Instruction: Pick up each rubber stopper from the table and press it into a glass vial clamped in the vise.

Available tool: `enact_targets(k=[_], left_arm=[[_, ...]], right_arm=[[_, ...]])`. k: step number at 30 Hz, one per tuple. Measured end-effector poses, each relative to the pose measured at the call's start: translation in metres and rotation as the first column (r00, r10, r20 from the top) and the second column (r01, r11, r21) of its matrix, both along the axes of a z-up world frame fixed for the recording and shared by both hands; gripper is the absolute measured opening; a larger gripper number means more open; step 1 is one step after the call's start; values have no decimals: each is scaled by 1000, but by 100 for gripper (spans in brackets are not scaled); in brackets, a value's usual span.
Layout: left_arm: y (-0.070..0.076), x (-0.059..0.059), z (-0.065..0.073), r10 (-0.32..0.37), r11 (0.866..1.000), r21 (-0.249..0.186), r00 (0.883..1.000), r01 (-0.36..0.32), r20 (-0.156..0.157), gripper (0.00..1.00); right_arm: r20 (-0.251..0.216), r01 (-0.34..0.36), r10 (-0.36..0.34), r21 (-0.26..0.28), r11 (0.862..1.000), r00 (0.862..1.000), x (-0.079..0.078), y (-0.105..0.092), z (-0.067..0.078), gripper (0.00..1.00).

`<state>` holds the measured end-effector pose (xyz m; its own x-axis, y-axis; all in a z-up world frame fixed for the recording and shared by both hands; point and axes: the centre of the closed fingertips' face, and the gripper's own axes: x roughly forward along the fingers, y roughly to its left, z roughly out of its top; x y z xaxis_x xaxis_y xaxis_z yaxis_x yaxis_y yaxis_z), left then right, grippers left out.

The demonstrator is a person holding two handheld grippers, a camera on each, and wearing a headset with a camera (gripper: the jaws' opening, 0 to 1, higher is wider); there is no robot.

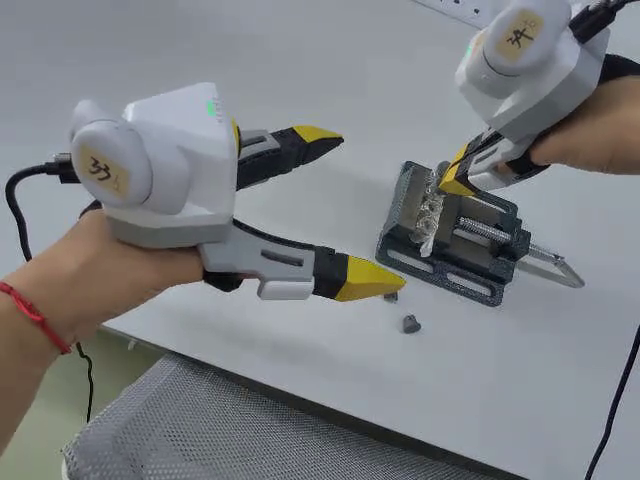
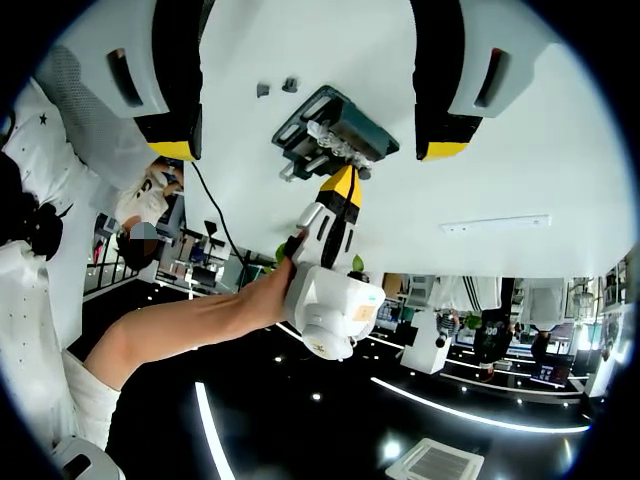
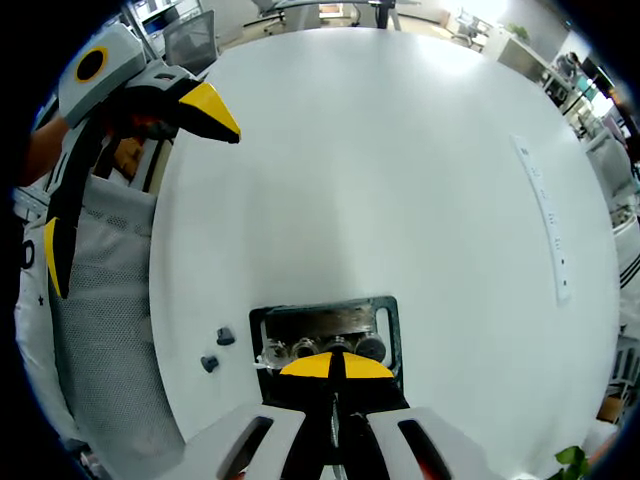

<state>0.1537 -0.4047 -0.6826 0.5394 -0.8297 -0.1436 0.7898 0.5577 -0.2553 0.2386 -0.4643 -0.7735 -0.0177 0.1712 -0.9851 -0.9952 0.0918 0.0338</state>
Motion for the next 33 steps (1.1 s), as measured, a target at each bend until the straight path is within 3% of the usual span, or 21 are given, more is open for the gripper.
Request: enact_targets(k=[19, 21, 22, 24, 33], left_arm=[[-4, 0, 2, -7, 1000, 1, 1000, 7, 4, 87], [-4, 0, 3, -8, 1000, 2, 1000, 8, 9, 87], [-4, 0, 5, -10, 1000, 2, 1000, 10, 9, 87], [-3, -1, 5, -10, 1000, 10, 1000, 10, 10, 87], [4, -3, 5, 6, 1000, 24, 1000, -6, 2, 87]], right_arm=[[15, -13, 13, -9, 1000, 1000, 1, 0, 0, 0], [33, -30, 31, -11, 999, 999, 1, 1, 0, 0], [34, -44, 44, -2, 999, 998, 1, 1, 1, 0], [-6, 51, -51, 39, 998, 999, 2, 1, 2, 0], [-3, 64, -64, 105, 992, 998, 1, 2, 5, 0]])
